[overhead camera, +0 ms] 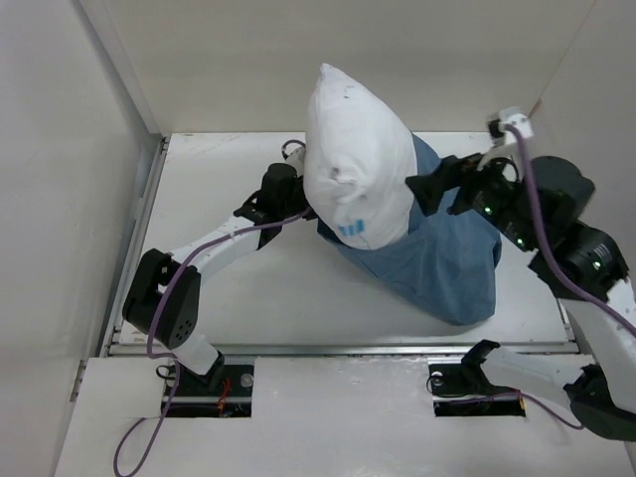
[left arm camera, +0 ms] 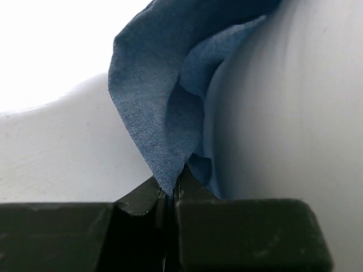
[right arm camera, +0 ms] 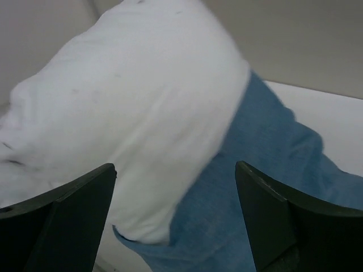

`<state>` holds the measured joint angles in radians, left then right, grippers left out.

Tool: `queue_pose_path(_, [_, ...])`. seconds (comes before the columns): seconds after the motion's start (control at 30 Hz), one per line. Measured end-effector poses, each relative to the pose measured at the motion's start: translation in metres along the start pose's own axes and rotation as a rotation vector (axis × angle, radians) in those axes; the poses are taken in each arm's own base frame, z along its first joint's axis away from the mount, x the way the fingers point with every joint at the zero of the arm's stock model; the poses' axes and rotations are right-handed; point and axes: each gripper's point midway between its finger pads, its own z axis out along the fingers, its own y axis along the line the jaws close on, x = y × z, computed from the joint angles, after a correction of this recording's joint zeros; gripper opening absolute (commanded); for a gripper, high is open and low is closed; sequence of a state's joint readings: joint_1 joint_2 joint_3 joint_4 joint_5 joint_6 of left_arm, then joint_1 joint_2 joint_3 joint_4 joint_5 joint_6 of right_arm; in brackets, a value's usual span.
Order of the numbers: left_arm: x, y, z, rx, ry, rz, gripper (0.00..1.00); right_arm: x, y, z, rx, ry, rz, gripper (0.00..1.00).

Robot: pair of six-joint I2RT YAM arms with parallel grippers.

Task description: Put the pillow into the pillowcase

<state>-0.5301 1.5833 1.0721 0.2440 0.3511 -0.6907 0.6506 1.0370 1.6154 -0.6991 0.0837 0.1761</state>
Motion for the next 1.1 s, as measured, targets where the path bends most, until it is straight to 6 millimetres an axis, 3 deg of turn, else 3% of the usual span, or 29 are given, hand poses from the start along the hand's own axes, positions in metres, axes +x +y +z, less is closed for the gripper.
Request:
queue_pose_path(0.1, [-0.001,0.005,0.000,-0.020,-0.012,0.005,0.00,-0.021,-0.027,-0.029,0.158,-0.082,0.056,0.91])
queue_pose_path(0.2, [0.002,0.012,-0.002,-0.047,-0.011,0.004,0.00,-0.026,-0.056,-0.045,0.338,-0.111,0.125,0.90])
queue_pose_path(0.27, [0.002,0.014,-0.003,-0.056,-0.010,0.008,0.00,-0.015,-0.073,-0.044,0.453,-0.078,0.153,0.90])
queue_pose_path(0.4, [0.000,0.010,-0.007,-0.052,-0.017,0.024,0.00,0.020,-0.090,-0.020,0.579,0.055,0.133,0.89])
queue_pose_path(0.53, [-0.005,0.003,-0.013,-0.040,-0.032,0.039,0.00,0.056,-0.092,0.016,0.614,0.199,0.085,0.88])
queue_pose_path(0.67, [-0.006,0.003,-0.014,-0.046,-0.039,0.044,0.00,0.071,-0.084,0.034,0.589,0.257,0.063,0.88])
queue_pose_path(1.1, [0.000,0.011,-0.014,-0.072,-0.029,0.041,0.00,0.054,-0.050,0.043,0.395,0.232,0.059,0.88])
